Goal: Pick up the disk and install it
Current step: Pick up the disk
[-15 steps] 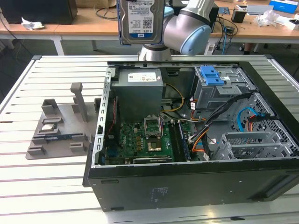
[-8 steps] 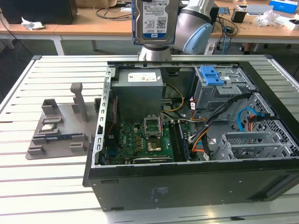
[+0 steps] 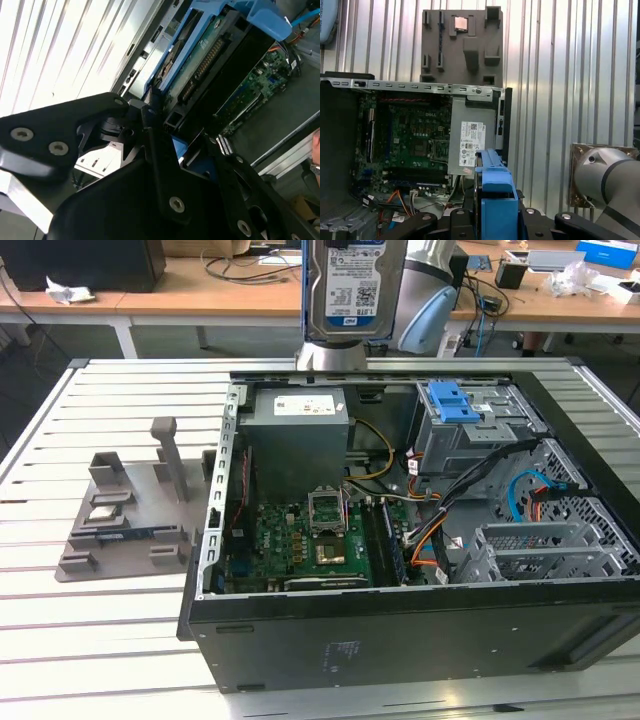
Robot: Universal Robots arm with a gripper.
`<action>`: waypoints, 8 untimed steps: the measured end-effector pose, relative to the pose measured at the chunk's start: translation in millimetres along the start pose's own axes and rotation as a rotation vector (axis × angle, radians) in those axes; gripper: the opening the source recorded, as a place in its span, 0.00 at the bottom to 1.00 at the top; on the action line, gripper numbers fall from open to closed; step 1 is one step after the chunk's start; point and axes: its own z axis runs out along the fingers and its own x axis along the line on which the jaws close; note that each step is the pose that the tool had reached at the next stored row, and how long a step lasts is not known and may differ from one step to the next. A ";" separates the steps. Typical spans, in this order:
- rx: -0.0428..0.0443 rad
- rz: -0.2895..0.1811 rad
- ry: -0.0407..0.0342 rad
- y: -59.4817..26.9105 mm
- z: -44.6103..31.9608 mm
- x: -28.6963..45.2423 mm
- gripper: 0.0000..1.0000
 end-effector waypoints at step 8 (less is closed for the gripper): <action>-0.0006 0.000 -0.0001 -13.9 -0.5 10.2 0.36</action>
